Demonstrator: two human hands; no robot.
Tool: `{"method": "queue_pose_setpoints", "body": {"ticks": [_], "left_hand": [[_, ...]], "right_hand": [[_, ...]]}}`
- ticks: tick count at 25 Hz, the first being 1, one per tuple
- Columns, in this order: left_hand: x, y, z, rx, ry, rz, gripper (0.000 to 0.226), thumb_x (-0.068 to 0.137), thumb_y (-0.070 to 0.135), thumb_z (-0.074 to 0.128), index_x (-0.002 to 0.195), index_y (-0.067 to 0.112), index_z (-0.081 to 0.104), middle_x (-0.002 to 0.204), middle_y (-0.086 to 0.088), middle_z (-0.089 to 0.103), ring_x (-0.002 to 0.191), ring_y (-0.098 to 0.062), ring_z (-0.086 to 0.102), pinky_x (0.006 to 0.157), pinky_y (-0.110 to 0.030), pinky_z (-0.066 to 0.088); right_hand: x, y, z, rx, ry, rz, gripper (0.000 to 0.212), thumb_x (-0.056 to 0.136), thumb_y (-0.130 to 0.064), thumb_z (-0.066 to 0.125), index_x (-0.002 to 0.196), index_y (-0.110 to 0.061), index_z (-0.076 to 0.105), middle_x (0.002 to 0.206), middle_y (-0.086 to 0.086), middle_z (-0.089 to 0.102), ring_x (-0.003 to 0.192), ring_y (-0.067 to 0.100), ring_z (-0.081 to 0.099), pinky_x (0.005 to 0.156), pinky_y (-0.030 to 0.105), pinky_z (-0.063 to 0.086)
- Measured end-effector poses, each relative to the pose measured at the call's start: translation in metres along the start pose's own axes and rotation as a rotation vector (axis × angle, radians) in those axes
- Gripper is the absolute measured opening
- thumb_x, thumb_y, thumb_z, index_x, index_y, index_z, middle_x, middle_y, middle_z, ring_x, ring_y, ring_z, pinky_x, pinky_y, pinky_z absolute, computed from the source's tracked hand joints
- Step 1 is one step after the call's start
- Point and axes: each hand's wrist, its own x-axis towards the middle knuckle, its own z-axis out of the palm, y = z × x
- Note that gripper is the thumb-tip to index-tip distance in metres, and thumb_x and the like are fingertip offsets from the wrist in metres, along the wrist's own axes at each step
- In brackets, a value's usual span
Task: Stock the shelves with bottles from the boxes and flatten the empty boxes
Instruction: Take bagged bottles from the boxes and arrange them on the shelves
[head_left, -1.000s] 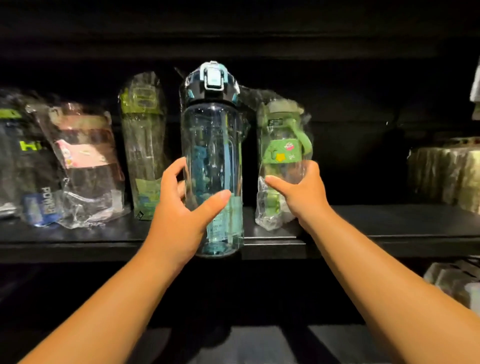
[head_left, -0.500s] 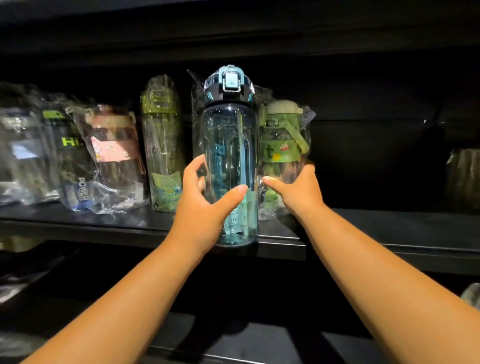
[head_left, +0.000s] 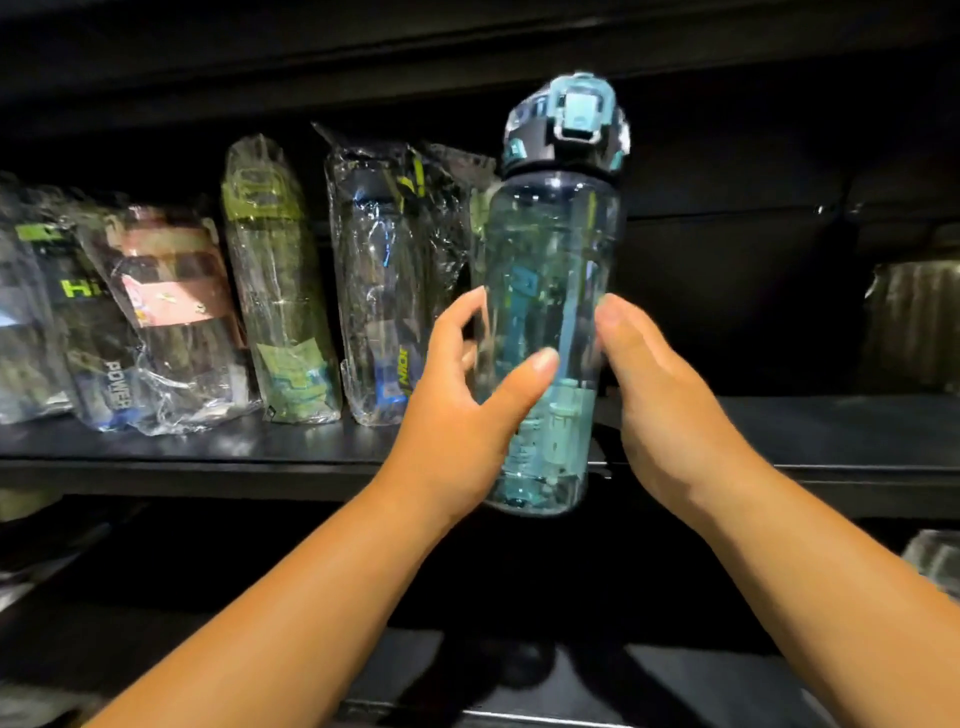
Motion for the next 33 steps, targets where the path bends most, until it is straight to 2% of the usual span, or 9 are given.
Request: {"method": "queue_pose_setpoints", "body": {"ticks": [3,5,7,10,14,20,23,25,33], "left_hand": [[0.004,0.011,0.030,0.045,-0.045,0.011,0.064,0.087,0.065,0.035,0.145,0.041,0.031,0.137,0.031,0.042,0.118,0.024,0.041,0.093,0.005,0.030],[0.011,0.012,0.043,0.105,-0.066,0.006,0.071,0.085,0.063,0.025,0.151,0.038,0.027,0.143,0.029,0.033,0.122,0.022,0.032,0.088,0.011,0.020],[0.020,0.008,0.048,0.177,-0.088,0.020,0.062,0.093,0.060,0.026,0.151,0.036,0.031,0.147,0.023,0.035,0.123,0.020,0.033,0.092,0.006,0.018],[0.029,-0.011,0.038,0.400,-0.063,0.072,0.036,0.103,0.041,0.040,0.137,0.033,0.049,0.127,0.013,0.053,0.100,0.020,0.047,0.083,0.002,0.032],[0.027,-0.037,0.025,0.686,-0.036,0.134,0.030,0.094,0.041,0.049,0.116,0.026,0.063,0.108,0.010,0.061,0.101,-0.008,0.056,0.092,-0.033,0.047],[0.026,-0.040,0.032,0.927,-0.126,0.098,0.027,0.095,0.041,0.052,0.118,0.029,0.060,0.116,0.007,0.060,0.112,-0.018,0.053,0.093,-0.039,0.046],[0.026,-0.037,0.038,1.024,-0.151,0.089,0.029,0.096,0.047,0.047,0.117,0.031,0.059,0.114,0.006,0.057,0.108,-0.019,0.052,0.095,-0.042,0.045],[0.025,-0.036,0.039,1.027,-0.141,0.089,0.030,0.095,0.048,0.046,0.114,0.031,0.060,0.112,0.006,0.057,0.108,-0.020,0.053,0.094,-0.043,0.045],[0.022,-0.038,0.042,1.031,-0.134,0.066,0.027,0.095,0.047,0.048,0.111,0.031,0.061,0.112,0.006,0.055,0.107,-0.020,0.053,0.093,-0.041,0.045]], "right_hand": [[0.003,-0.011,-0.018,0.086,-0.012,0.027,0.065,0.074,-0.063,0.060,0.127,-0.027,0.056,0.116,-0.007,0.072,0.108,0.012,0.069,0.096,0.040,0.051],[0.009,-0.012,-0.028,0.074,0.052,-0.007,0.064,0.073,-0.061,0.061,0.126,-0.025,0.057,0.115,-0.006,0.072,0.106,0.012,0.069,0.098,0.042,0.052],[0.017,-0.008,-0.039,-0.043,0.138,-0.056,0.068,0.074,-0.068,0.064,0.127,-0.027,0.054,0.116,-0.008,0.071,0.106,0.009,0.068,0.099,0.042,0.052],[0.030,0.006,-0.057,-0.296,0.262,-0.086,0.084,0.079,-0.066,0.065,0.146,-0.027,0.035,0.135,-0.009,0.057,0.121,0.008,0.057,0.106,0.040,0.045],[0.044,0.022,-0.071,-0.386,0.377,-0.068,0.088,0.086,-0.058,0.063,0.153,-0.026,0.017,0.149,0.002,0.042,0.132,0.017,0.046,0.105,0.034,0.040],[0.046,0.037,-0.078,-0.727,0.209,0.062,0.090,0.087,-0.043,0.071,0.152,-0.026,0.010,0.152,0.001,0.028,0.128,0.019,0.044,0.086,0.025,0.037],[0.043,0.038,-0.088,-0.816,0.190,0.090,0.065,0.083,-0.048,0.073,0.124,-0.020,0.033,0.112,-0.006,0.052,0.089,0.011,0.056,0.062,0.022,0.038],[0.044,0.038,-0.091,-0.842,0.207,0.143,0.055,0.081,-0.053,0.073,0.110,-0.023,0.037,0.090,-0.015,0.051,0.075,0.004,0.052,0.056,0.023,0.037],[0.047,0.045,-0.086,-0.994,0.132,0.269,0.068,0.085,-0.055,0.068,0.127,-0.016,0.030,0.093,-0.008,0.051,0.076,0.012,0.052,0.057,0.030,0.036]]}}
